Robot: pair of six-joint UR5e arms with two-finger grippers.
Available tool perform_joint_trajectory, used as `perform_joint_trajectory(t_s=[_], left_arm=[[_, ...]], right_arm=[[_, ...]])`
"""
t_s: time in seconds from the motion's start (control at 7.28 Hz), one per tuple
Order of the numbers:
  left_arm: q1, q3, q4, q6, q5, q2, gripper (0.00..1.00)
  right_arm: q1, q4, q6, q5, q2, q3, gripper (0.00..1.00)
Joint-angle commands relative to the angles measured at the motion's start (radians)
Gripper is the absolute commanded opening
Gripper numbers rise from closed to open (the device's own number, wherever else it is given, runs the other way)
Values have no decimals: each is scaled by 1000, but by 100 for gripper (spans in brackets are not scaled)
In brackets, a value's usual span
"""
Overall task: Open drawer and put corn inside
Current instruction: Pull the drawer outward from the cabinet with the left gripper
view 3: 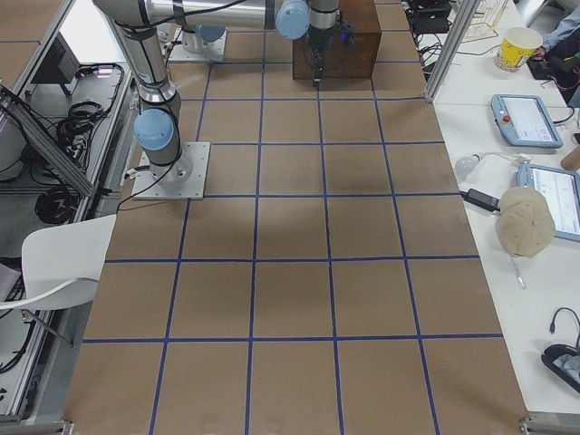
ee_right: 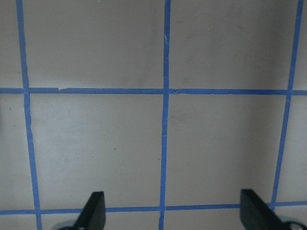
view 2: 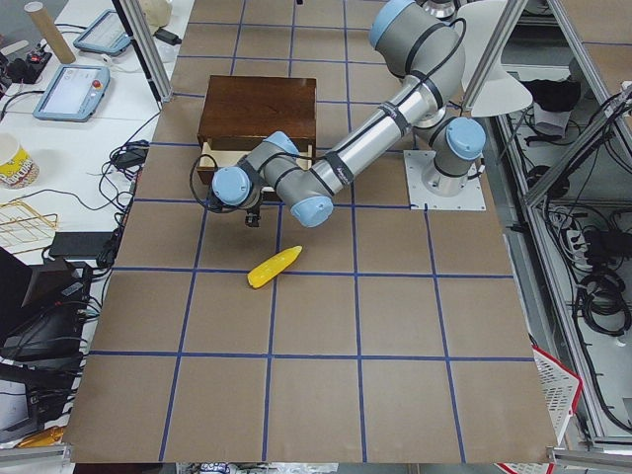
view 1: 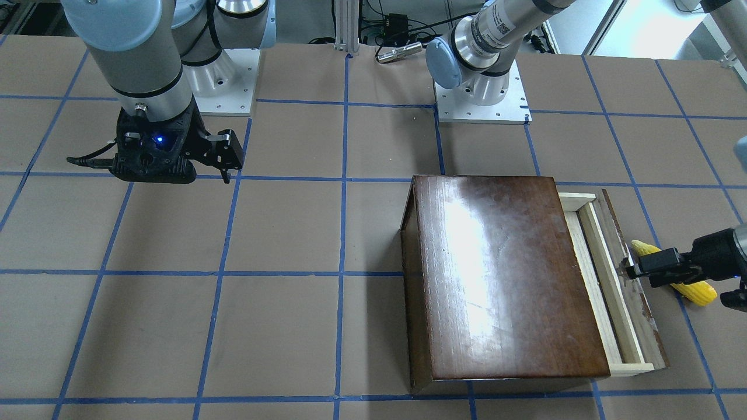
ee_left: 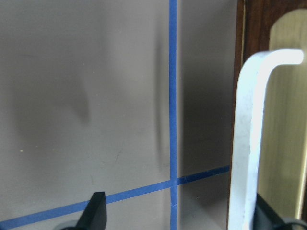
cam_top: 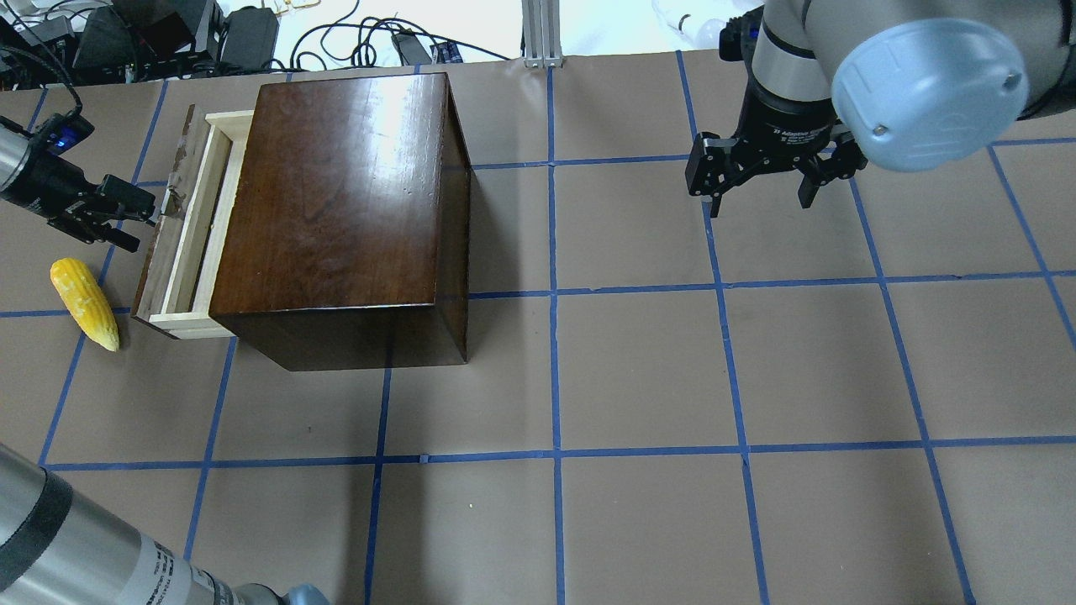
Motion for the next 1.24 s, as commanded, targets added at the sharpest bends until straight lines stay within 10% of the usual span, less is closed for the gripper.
perform_joint_trajectory(t_s=[0.0,1.1], left_arm=[[10,1,0,6,7,-1,100],[16,43,8,43,51,-15,100]], right_arm=[[0,0,0,0,0,0,100],[0,1,0,0,0,0,100]])
